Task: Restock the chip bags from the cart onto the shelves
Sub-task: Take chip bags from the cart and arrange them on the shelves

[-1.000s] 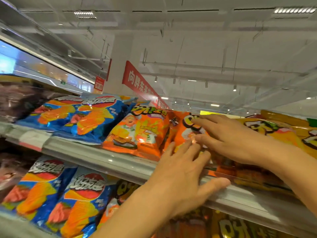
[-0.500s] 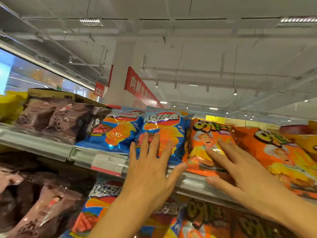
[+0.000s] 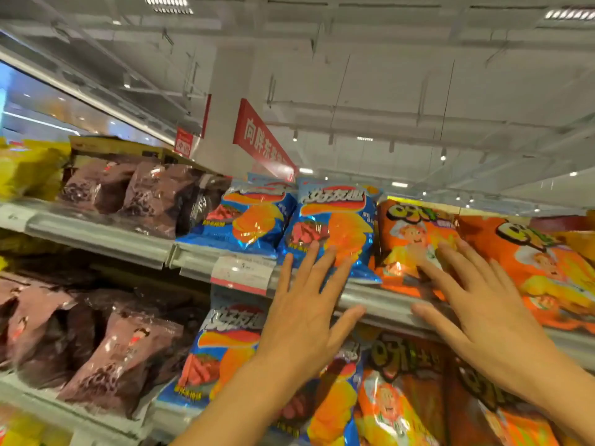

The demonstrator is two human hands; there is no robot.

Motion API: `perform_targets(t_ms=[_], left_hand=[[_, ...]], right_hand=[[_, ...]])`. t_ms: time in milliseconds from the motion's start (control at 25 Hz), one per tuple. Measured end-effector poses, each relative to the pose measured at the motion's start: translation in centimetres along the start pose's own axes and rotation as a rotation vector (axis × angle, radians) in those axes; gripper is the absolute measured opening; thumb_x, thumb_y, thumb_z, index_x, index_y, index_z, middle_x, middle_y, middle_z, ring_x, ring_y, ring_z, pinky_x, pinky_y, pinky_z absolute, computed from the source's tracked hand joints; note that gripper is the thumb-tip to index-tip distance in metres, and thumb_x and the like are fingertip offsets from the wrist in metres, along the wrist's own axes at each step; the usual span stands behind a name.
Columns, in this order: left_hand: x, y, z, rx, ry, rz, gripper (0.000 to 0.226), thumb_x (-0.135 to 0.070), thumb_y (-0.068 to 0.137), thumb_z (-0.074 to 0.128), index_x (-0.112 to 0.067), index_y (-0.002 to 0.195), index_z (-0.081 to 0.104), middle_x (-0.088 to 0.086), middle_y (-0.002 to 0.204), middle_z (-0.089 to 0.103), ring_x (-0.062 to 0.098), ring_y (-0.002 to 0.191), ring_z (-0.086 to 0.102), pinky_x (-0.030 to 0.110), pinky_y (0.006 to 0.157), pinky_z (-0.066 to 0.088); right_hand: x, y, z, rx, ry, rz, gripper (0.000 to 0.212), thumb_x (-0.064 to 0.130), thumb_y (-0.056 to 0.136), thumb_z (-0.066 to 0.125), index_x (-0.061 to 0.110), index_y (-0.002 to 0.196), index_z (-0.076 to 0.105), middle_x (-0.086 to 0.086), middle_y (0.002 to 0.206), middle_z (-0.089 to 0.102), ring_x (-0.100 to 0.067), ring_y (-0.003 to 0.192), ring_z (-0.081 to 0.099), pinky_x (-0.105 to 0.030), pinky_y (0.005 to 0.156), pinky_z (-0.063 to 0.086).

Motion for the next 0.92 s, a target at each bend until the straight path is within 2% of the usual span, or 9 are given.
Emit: perform_targets(t_ms=[120,200,280,360,520,600,720,840,920], left_hand=[[-1.6,-7.5,2.2,-0.048,-0.148,0.082,0.057,-0.048,0.102,0.043,-0.022,0.152,0.041,0.001,0.163,0.031,0.023,0.156,0.013,0.051,0.124,0.011],[-1.2,-12.7,4.4,0.030,-0.145,0.036,0.055,-0.046,0.102,0.044,-0.023,0.152,0.042,-0.001,0.163,0.030,0.024,0.156,0.014,0.057,0.123,0.015],[0.1,-16.8,6.5,0.216,-0.097,-0.075,0.062,-0.053,0.103,0.037,-0.029,0.158,0.025,-0.004,0.168,0.009,0.020,0.157,-0.004,0.057,0.124,0.010],[1.3,-19.0,7.8,0.313,-0.056,-0.115,0.069,-0.061,0.102,0.029,-0.035,0.160,0.002,-0.009,0.168,-0.015,0.016,0.154,-0.020,0.049,0.126,-0.001],[1.7,-20.4,9.6,0.417,0.003,-0.114,0.074,-0.072,0.099,0.017,-0.037,0.159,-0.009,-0.009,0.167,-0.016,0.021,0.155,-0.016,0.045,0.121,-0.007],[1.7,-20.6,10.1,0.439,0.050,-0.124,0.075,-0.073,0.098,0.015,-0.035,0.159,-0.008,-0.007,0.168,-0.014,0.023,0.155,-0.013,0.047,0.120,-0.004],[1.3,-20.7,10.1,0.473,0.114,-0.150,0.077,-0.070,0.098,0.022,-0.027,0.161,0.011,0.003,0.169,0.007,0.030,0.156,0.005,0.051,0.115,0.010],[0.6,-20.7,10.2,0.435,0.059,-0.187,0.076,-0.071,0.098,0.022,-0.030,0.160,0.007,0.000,0.169,-0.003,0.021,0.154,-0.012,0.052,0.117,0.003],[-0.1,-20.4,10.3,0.393,0.000,-0.176,0.074,-0.070,0.099,0.021,-0.033,0.160,0.001,-0.004,0.169,-0.010,0.019,0.154,-0.019,0.049,0.119,-0.003]], right_hand=[[2.8,-4.7,1.1,-0.346,0.168,-0.148,0.056,0.048,0.096,0.047,0.013,0.137,0.063,-0.016,0.146,0.052,-0.041,0.141,0.042,-0.055,0.115,0.035],[5.2,-7.8,2.9,-0.380,0.288,-0.243,0.042,0.038,0.098,0.054,0.011,0.125,0.070,-0.013,0.134,0.060,-0.035,0.131,0.051,-0.046,0.109,0.039],[7.3,-10.3,5.9,-0.275,0.378,-0.280,0.038,0.035,0.098,0.054,0.011,0.121,0.072,-0.011,0.130,0.063,-0.032,0.126,0.056,-0.043,0.106,0.042],[9.2,-11.4,9.7,-0.081,0.405,-0.244,0.046,0.043,0.100,0.049,0.015,0.134,0.065,-0.009,0.145,0.056,-0.032,0.138,0.050,-0.050,0.112,0.041],[9.7,-9.9,14.8,0.192,0.367,-0.076,0.066,0.056,0.101,0.041,0.030,0.160,0.027,-0.001,0.170,0.016,-0.024,0.158,0.014,-0.049,0.126,0.019],[10.2,-8.7,15.9,0.254,0.341,-0.054,0.070,0.058,0.102,0.038,0.031,0.162,0.014,0.000,0.172,0.007,-0.022,0.158,0.008,-0.044,0.129,0.011],[11.2,-7.2,16.5,0.300,0.341,-0.051,0.071,0.059,0.103,0.033,0.030,0.163,0.007,-0.001,0.172,0.006,-0.019,0.158,0.006,-0.043,0.129,0.002],[11.2,-7.2,16.0,0.313,0.375,-0.039,0.072,0.059,0.102,0.037,0.032,0.163,0.009,0.000,0.172,0.007,-0.019,0.158,0.007,-0.044,0.129,0.002],[10.8,-7.9,15.2,0.281,0.441,-0.019,0.074,0.056,0.100,0.046,0.034,0.162,0.012,0.000,0.171,0.009,-0.021,0.157,0.010,-0.043,0.128,0.013]])
Point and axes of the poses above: each hand's wrist, its own y-axis towards the middle knuckle, its own z-axis out of the palm, x = y × z, the point moved 5 cm from there along y, towards the middle knuckle
